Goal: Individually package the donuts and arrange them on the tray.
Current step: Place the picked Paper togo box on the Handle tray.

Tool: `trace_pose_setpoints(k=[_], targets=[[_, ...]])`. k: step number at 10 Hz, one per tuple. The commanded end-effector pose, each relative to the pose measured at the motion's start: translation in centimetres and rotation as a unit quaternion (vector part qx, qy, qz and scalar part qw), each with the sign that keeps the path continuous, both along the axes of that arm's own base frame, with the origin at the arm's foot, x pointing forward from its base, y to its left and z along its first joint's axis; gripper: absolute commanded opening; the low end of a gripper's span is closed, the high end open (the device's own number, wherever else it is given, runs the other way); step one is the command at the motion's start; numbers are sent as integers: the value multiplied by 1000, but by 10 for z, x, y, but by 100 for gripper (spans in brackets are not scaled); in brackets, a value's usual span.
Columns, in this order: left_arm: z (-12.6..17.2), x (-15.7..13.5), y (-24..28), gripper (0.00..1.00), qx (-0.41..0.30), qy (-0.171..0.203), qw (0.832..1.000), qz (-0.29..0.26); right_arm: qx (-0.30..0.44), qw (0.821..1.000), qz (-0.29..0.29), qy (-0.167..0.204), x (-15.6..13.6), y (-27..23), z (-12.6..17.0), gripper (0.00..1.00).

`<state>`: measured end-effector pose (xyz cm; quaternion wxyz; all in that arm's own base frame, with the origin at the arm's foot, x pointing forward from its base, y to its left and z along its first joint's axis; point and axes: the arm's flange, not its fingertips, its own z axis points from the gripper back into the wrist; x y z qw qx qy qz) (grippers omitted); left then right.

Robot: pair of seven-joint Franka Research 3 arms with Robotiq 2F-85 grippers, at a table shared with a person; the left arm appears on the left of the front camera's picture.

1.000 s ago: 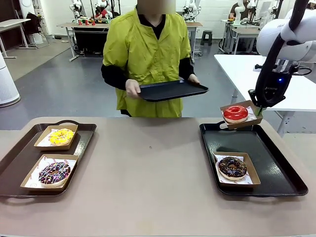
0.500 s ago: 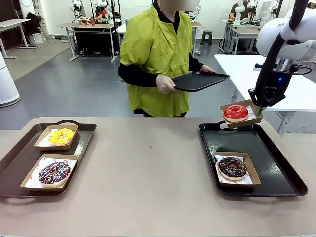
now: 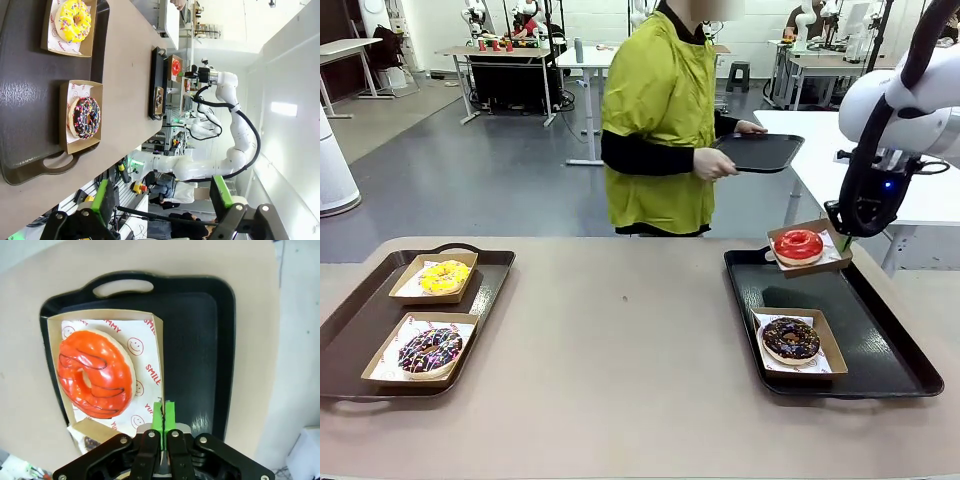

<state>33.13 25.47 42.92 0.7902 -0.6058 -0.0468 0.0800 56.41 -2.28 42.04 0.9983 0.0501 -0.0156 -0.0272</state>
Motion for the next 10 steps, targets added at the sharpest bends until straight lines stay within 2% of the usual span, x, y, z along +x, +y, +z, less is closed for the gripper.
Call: trace_pose_setpoints(k=[1,5,8,9,10], targets=[[1,-6,-2,100,0,-5,1000,-2,21,1000,5,-7,3,-8,-21,1],[1,-6,-2,100,0,-5,1000,-2,28,999,5,23,14,-12,-54,1],[1,-6,-2,100,0,-5,1000,-2,31,999,6,36,17,-11,-61,1],[1,-6,-2,100,0,-5,1000,-2,36,999,7,39,17,-11,-61,39],[1,-6,-2,100,0,-5,1000,-2,38,998,8,41,17,-10,-60,61]])
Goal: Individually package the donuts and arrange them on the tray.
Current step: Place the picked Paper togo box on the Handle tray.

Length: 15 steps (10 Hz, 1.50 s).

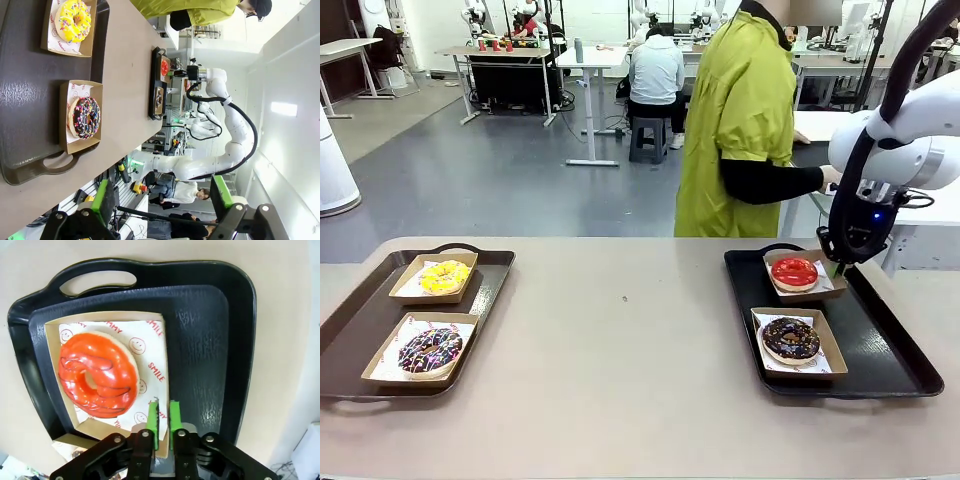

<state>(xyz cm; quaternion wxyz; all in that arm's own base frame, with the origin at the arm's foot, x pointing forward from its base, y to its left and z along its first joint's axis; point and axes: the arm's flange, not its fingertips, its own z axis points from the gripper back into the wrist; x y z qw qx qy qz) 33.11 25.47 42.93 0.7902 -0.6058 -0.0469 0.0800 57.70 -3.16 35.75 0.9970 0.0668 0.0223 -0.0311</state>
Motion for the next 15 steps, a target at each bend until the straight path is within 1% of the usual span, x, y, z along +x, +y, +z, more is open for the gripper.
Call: trace_pose_setpoints(k=[1,4,5,6,7,8,9,10,12,13,14,15], targets=[[1,-6,-2,100,0,-4,1000,-2,22,1000,9,3,3,-1,5,99],[1,-6,-2,100,0,-4,1000,-2,22,1000,9,-3,-5,-4,16,100],[1,-6,-2,100,0,-4,1000,-2,20,1000,9,-6,-8,-5,21,96],[1,-6,-2,100,0,-4,1000,-2,21,1000,6,-8,-12,-8,27,66],[1,-6,-2,100,0,-4,1000,-2,24,1000,10,-10,-18,-10,34,100],[1,-6,-2,100,0,-4,1000,-2,23,1000,11,-12,-26,-15,42,86],[1,-6,-2,100,0,-4,1000,-2,25,1000,10,-13,-35,-21,48,100],[1,-6,-2,100,0,-4,1000,-2,37,999,15,-15,-50,-30,55,100],[1,-6,-2,100,0,-4,1000,-2,105,992,53,-44,-104,-55,77,100],[1,-6,-2,100,0,-4,1000,-2,155,983,70,-71,-130,-71,89,100],[1,-6,-2,100,0,-4,1000,-2,207,970,85,-99,-153,-90,100,100],[1,-6,-2,100,0,-4,1000,-2,276,950,85,-116,-170,-115,107,100]])
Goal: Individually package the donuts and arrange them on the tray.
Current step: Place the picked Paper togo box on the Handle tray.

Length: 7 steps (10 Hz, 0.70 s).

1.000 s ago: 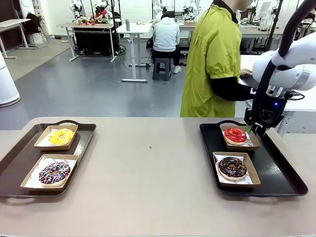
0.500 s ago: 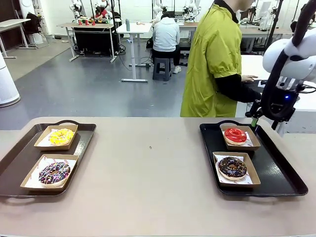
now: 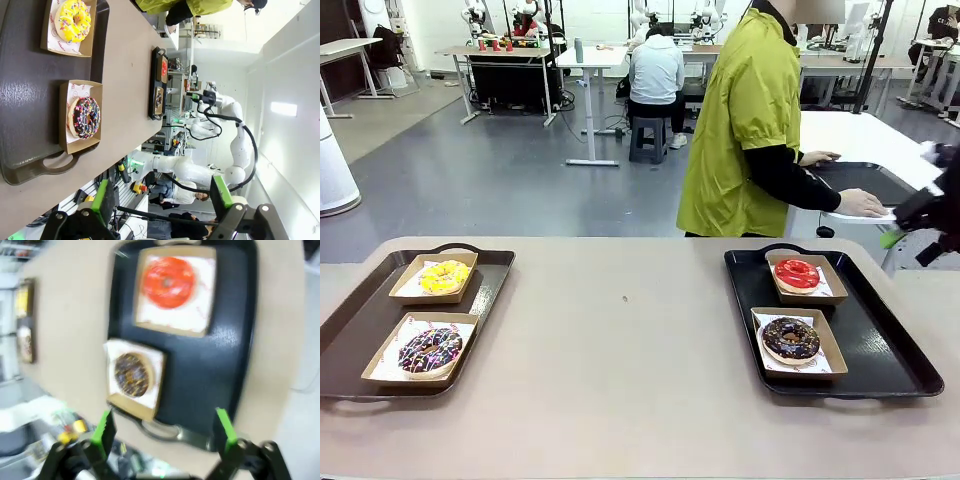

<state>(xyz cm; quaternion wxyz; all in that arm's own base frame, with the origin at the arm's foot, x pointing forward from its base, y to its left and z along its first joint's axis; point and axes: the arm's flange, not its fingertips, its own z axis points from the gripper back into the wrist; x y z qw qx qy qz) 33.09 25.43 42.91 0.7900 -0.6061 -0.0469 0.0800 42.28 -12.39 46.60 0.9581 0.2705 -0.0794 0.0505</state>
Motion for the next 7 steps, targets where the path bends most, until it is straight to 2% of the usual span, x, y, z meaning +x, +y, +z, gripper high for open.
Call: trace_pose_setpoints(k=[1,3,4,5,7], targets=[[1,-6,-2,100,1,-4,1000,-2,132,991,24,-11,-20,-48,0,100],[1,-6,-2,100,1,-4,1000,-2,234,972,2,1,-6,-102,-9,100],[1,-6,-2,100,1,-4,1000,-2,263,965,13,7,-2,-124,-17,100],[1,-6,-2,100,1,-4,1000,-2,284,958,21,35,3,-141,-25,100],[1,-6,-2,100,1,-4,1000,-2,323,946,18,30,12,-163,-42,100]])
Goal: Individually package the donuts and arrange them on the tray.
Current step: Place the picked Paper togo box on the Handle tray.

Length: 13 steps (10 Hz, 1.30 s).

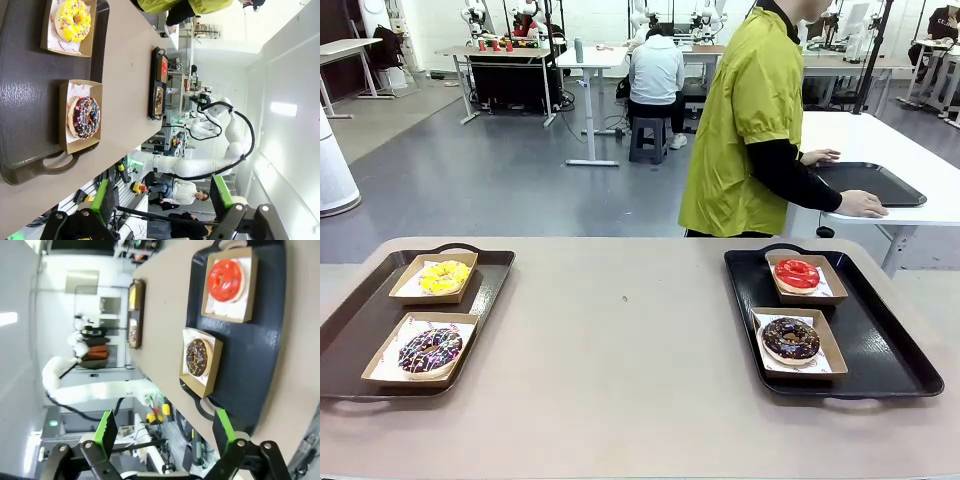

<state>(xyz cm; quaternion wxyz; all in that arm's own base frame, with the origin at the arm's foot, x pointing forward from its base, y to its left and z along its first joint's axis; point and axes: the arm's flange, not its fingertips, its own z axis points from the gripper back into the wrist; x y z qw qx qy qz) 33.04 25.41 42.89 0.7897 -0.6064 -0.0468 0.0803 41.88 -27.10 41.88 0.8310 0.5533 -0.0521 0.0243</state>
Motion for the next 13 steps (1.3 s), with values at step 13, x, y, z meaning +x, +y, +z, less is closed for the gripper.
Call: trace_pose_setpoints(k=[13], targets=[[1,-5,-2,100,1,-5,1000,-3,32,999,-22,-1,15,-21,-18,100]])
